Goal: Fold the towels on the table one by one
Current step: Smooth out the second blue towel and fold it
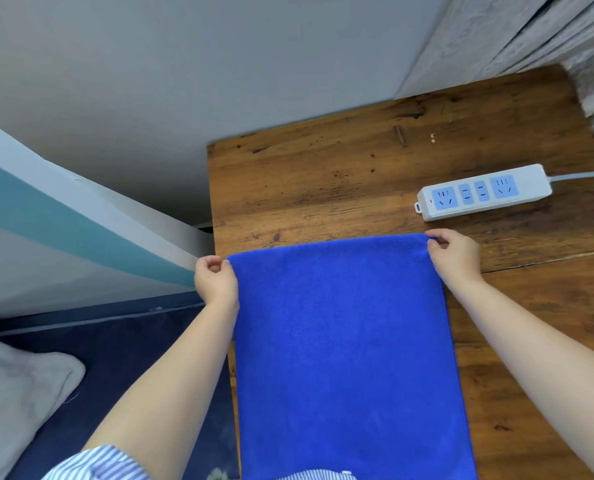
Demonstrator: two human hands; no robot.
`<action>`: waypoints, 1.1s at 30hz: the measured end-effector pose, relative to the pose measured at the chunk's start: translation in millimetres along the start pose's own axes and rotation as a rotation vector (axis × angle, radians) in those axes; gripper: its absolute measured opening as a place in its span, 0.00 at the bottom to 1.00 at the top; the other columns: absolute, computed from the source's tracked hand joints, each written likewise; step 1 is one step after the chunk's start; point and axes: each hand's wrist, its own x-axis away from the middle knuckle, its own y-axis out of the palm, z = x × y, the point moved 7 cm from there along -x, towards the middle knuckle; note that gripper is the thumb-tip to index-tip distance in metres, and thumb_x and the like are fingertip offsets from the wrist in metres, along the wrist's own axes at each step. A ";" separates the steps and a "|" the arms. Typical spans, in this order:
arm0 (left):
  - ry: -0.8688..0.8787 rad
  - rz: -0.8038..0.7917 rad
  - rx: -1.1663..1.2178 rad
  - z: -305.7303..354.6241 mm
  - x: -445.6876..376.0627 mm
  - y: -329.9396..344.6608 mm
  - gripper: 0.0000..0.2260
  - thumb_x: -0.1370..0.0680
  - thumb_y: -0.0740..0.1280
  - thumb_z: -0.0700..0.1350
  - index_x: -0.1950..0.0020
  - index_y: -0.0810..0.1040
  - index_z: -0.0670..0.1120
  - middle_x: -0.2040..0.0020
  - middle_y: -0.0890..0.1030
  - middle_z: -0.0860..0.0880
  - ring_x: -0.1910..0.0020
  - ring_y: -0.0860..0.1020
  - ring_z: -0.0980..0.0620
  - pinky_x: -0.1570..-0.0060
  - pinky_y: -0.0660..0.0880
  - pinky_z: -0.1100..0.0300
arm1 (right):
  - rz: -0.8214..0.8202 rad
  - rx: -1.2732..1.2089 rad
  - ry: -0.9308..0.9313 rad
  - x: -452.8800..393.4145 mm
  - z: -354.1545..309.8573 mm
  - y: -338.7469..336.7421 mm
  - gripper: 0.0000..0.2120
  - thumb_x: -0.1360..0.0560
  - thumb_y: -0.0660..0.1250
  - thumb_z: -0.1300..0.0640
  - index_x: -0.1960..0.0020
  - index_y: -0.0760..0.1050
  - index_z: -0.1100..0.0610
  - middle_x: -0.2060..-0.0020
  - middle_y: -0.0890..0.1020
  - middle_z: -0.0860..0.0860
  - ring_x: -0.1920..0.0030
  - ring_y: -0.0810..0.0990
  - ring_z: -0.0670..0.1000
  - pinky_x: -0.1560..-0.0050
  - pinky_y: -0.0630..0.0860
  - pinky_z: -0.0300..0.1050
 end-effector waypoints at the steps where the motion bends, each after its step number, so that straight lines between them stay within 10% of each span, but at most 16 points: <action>1: 0.018 0.015 -0.019 0.9 -2.1 -0.1 0.04 0.23 0.61 0.37 0.54 0.70 0.46 0.65 0.70 0.55 0.67 0.69 0.58 0.69 0.66 0.67 | 0.007 -0.008 0.008 0.1 1.1 -0.3 0.12 0.24 0.60 0.65 0.43 0.77 0.62 0.44 0.80 0.58 0.44 0.77 0.56 0.48 0.67 0.40; 10: 0.143 -0.042 -0.296 14.1 -18.1 19.6 0.13 0.23 0.58 0.33 0.39 0.71 0.39 0.40 0.73 0.41 0.43 0.74 0.44 0.45 0.71 0.56 | -0.015 0.153 -0.038 -4.3 -8.6 -0.1 0.18 0.25 0.61 0.65 0.35 0.70 0.61 0.41 0.75 0.59 0.41 0.74 0.57 0.42 0.71 0.47; 15: 0.604 -0.279 -0.703 25.3 -4.0 46.1 0.20 0.26 0.57 0.32 0.34 0.69 0.40 0.33 0.68 0.43 0.32 0.64 0.45 0.33 0.64 0.52 | -0.095 0.571 -0.368 3.0 -21.5 10.6 0.22 0.27 0.61 0.68 0.33 0.67 0.61 0.41 0.73 0.59 0.39 0.70 0.59 0.45 0.72 0.52; 33: 1.019 -0.540 -1.133 26.4 21.0 2.7 0.08 0.24 0.61 0.36 0.47 0.76 0.37 0.49 0.75 0.39 0.49 0.73 0.39 0.55 0.70 0.51 | -0.300 0.631 -0.536 28.8 -37.5 -20.4 0.09 0.30 0.61 0.71 0.55 0.78 0.64 0.58 0.74 0.55 0.49 0.73 0.57 0.55 0.69 0.44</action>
